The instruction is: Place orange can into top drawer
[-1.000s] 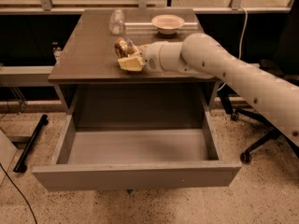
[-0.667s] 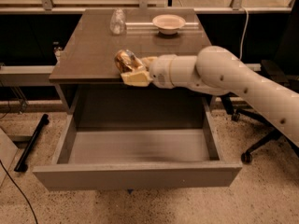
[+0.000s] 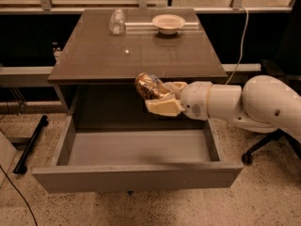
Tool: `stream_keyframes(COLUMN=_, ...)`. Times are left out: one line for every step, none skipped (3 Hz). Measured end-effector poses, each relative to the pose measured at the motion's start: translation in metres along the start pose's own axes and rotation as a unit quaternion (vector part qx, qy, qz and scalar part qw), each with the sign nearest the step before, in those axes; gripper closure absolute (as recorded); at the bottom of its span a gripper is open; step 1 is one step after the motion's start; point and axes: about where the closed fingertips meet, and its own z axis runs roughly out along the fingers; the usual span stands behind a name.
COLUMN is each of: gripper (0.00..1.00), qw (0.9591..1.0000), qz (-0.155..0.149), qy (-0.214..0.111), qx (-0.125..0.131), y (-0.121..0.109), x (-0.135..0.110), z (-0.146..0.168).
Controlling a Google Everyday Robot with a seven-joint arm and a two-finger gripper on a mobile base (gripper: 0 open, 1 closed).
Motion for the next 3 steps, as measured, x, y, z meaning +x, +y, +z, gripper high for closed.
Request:
stream_keyframes(gripper=1.00, qw=0.9999, qz=0.007, qy=-0.001, qx=0.016, y=-0.006, x=0.007, z=-0.021)
stream_keyframes(gripper=1.00, qw=0.9999, qz=0.007, qy=-0.001, qx=0.015, y=-0.006, x=0.007, z=-0.021)
stream_keyframes(gripper=1.00, qw=0.9995, qz=0.003, qy=0.025, qx=0.018, y=-0.006, x=0.015, z=-0.009)
